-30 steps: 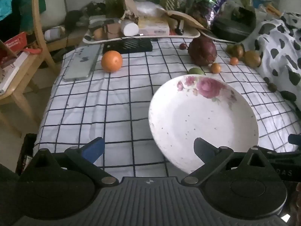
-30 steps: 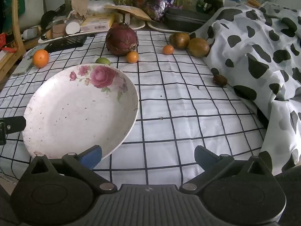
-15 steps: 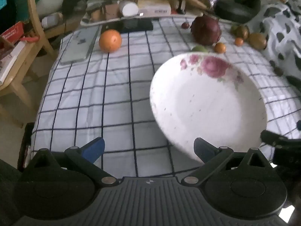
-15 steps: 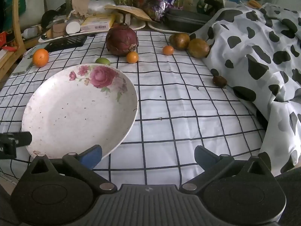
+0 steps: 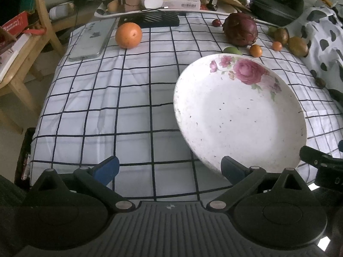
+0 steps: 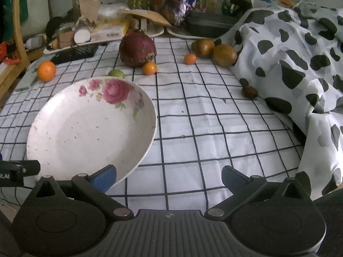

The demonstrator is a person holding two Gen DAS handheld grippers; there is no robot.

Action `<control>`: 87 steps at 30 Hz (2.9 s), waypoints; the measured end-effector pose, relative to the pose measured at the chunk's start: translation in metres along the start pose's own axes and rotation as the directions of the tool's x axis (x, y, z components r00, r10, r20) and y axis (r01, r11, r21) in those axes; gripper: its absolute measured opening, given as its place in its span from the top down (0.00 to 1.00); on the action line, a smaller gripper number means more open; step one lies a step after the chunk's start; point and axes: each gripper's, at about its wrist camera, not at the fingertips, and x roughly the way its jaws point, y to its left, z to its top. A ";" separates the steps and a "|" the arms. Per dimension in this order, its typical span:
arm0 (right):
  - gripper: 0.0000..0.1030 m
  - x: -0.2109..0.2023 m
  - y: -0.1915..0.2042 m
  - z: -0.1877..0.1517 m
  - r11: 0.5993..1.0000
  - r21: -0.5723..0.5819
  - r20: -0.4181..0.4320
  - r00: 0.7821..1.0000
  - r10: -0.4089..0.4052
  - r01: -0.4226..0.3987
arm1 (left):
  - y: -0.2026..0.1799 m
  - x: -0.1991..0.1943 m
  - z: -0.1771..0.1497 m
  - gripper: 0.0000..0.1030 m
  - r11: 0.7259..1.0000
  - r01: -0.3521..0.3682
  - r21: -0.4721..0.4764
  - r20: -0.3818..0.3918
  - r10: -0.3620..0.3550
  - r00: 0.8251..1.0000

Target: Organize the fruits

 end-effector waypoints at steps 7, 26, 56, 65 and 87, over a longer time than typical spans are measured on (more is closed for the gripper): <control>0.00 0.003 -0.002 0.000 1.000 0.009 -0.012 1.000 0.005 -0.005 | 0.001 0.000 0.000 0.00 1.000 0.002 0.000 0.000 -0.002 1.000; 0.00 0.004 -0.005 0.000 0.999 0.029 -0.019 1.000 0.020 -0.019 | -0.001 0.002 0.001 0.00 1.000 0.000 0.016 0.007 0.000 1.000; 0.00 0.005 -0.006 0.000 0.999 0.034 -0.024 0.999 0.023 -0.022 | -0.004 0.001 -0.001 0.00 0.997 -0.017 0.074 0.019 0.016 1.000; 0.00 0.004 -0.006 0.001 0.999 0.034 -0.028 0.999 0.021 -0.020 | -0.003 0.000 0.002 0.01 0.997 -0.001 0.078 0.014 0.000 1.000; 0.00 0.029 -0.056 0.051 0.988 0.133 0.089 0.992 -0.095 0.083 | 0.022 0.004 0.068 0.01 0.985 0.131 0.113 0.195 -0.152 0.969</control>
